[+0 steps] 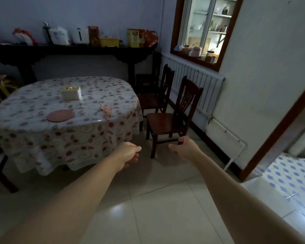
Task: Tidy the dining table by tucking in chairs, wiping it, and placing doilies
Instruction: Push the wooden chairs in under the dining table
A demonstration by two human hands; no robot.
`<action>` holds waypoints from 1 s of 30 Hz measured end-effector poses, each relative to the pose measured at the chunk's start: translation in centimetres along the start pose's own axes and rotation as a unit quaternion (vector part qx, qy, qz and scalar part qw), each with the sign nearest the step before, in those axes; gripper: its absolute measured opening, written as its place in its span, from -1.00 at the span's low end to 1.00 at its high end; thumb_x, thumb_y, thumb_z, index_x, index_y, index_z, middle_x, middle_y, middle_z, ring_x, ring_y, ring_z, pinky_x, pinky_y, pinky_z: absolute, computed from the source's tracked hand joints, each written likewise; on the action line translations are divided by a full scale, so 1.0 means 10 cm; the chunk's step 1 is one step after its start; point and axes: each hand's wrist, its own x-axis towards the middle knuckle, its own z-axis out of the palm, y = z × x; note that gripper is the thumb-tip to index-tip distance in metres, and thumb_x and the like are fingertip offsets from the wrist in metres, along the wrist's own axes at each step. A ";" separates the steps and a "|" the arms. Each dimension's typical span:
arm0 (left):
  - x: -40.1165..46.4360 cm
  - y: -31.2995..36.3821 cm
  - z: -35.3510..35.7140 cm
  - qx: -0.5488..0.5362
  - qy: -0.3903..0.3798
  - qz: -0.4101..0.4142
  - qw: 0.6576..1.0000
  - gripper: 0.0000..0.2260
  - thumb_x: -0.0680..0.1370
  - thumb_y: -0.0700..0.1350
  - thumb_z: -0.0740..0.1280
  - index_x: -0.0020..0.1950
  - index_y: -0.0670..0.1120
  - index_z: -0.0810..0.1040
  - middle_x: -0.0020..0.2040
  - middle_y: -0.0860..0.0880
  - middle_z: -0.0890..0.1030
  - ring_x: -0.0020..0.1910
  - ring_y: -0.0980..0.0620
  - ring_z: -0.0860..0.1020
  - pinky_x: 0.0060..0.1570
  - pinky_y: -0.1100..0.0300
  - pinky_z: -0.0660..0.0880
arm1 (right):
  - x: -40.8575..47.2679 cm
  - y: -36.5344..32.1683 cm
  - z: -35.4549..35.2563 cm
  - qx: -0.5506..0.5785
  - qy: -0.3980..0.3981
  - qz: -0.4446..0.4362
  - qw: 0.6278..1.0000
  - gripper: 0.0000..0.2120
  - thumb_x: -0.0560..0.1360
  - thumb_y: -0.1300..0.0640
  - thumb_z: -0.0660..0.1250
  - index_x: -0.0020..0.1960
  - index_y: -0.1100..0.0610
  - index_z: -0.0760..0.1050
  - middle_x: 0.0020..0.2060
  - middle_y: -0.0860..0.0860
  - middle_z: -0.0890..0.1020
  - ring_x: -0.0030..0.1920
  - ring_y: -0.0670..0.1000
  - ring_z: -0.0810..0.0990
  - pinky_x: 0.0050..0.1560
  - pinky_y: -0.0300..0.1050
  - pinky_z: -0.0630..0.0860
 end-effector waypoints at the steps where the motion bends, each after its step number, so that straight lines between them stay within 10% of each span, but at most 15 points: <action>1: 0.14 0.10 0.16 0.003 -0.007 0.001 1.000 -0.71 0.58 -0.07 0.22 0.29 -0.10 0.42 0.04 -0.09 0.56 -0.03 -0.02 0.55 0.05 0.04 0.37 | 0.10 0.06 -0.15 -0.004 0.000 -0.003 1.000 -0.35 0.48 -0.05 0.38 0.43 0.18 0.24 0.16 0.06 0.51 -0.04 -0.03 0.47 -0.13 -0.22 0.41; 17: 2.39 2.04 2.16 0.055 -0.039 0.026 0.997 -0.66 0.57 -0.04 0.23 0.32 -0.11 0.39 0.09 -0.05 0.50 0.00 0.01 0.54 0.00 0.06 0.35 | 2.65 1.01 -2.12 0.055 0.037 0.032 0.997 -0.31 0.46 -0.09 0.38 0.46 0.11 0.19 0.39 0.08 0.38 0.32 0.12 0.41 0.17 -0.07 0.39; 25: 4.02 3.04 2.52 0.054 -0.055 0.059 0.995 -0.68 0.58 -0.07 0.24 0.30 -0.16 0.39 0.08 -0.06 0.49 -0.01 0.05 0.47 -0.40 0.31 0.25 | 4.45 0.93 -2.59 0.017 0.044 0.036 0.998 -0.34 0.44 -0.08 0.41 0.42 0.15 0.27 0.34 0.10 0.42 0.02 -0.01 0.40 -0.27 -0.22 0.33; 30: 4.91 3.68 2.82 0.063 -0.059 0.041 0.995 -0.86 0.58 -0.10 0.22 0.10 -0.11 0.47 0.08 -0.06 0.48 -0.04 0.06 0.48 -0.42 0.34 0.25 | 5.41 0.99 -2.99 0.019 0.018 0.006 1.000 -0.33 0.48 -0.07 0.37 0.47 0.13 0.19 0.41 0.06 0.35 0.29 0.04 0.40 0.11 -0.19 0.35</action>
